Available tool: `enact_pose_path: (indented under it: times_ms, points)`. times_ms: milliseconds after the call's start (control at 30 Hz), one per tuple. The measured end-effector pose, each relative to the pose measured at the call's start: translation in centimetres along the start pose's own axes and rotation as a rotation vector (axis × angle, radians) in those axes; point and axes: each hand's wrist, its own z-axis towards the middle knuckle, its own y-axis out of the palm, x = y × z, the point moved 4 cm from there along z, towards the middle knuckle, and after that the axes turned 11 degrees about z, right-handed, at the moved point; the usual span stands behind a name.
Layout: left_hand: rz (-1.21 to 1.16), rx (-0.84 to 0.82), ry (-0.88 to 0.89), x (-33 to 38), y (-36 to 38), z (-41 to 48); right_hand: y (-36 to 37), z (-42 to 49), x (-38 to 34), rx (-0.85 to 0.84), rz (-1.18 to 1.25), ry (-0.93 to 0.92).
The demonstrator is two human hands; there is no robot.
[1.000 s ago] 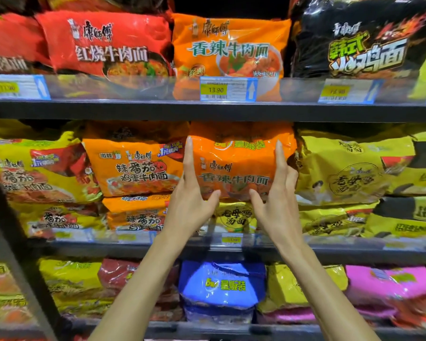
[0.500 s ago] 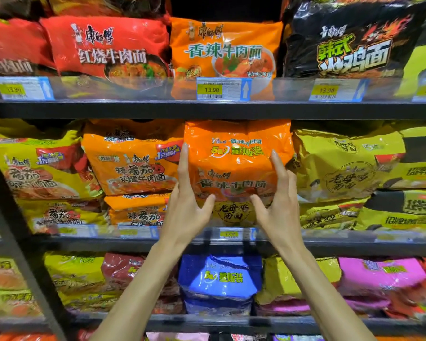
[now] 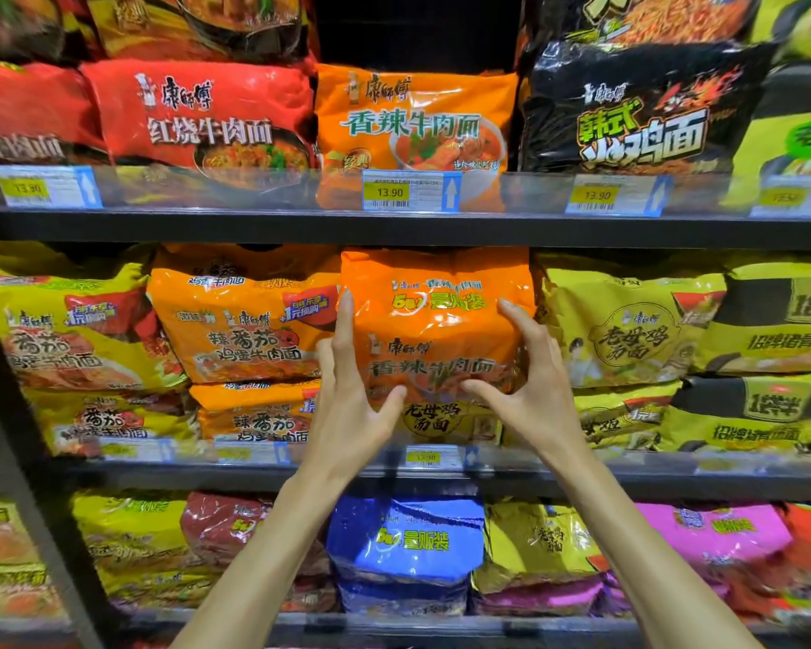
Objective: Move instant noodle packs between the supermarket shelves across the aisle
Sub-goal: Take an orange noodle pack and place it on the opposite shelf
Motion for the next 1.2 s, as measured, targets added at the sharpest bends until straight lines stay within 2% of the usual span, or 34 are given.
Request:
enact_pose_path:
  times_ms: [433,700,967,1200]
  points:
    - [0.002,0.024,0.118,-0.5,-0.7,-0.2,-0.8,-0.4,0.0,-0.004,0.014,-0.027]
    - [-0.058,0.042,0.128,-0.6,-1.7,-1.3,-1.4,-0.7,-1.4,-0.030,0.053,-0.051]
    - [-0.020,0.065,0.139,-0.5,-1.1,-2.0,-1.4,-1.9,-2.3,0.023,0.131,-0.039]
    - [-0.057,0.064,0.134,0.3,-2.0,-2.9,-1.9,-2.2,-2.9,0.022,0.090,-0.051]
